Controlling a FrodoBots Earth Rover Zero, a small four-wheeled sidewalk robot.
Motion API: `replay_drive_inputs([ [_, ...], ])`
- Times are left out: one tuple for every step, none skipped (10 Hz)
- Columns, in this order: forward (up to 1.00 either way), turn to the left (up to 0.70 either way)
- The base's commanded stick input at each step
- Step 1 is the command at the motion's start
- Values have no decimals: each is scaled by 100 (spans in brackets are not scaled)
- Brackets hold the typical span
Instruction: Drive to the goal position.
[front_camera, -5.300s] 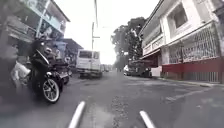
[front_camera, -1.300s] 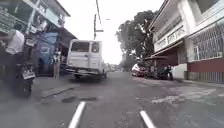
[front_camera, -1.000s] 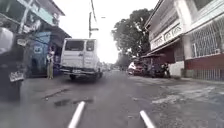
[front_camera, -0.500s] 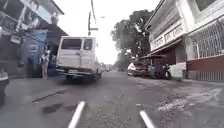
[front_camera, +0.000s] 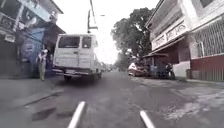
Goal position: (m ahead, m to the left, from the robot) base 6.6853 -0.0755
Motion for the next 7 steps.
replay_drive_inputs([
  [70,0],
  [70,0],
  [70,0],
  [70,0],
  [70,0],
  [70,0],
  [70,0],
])
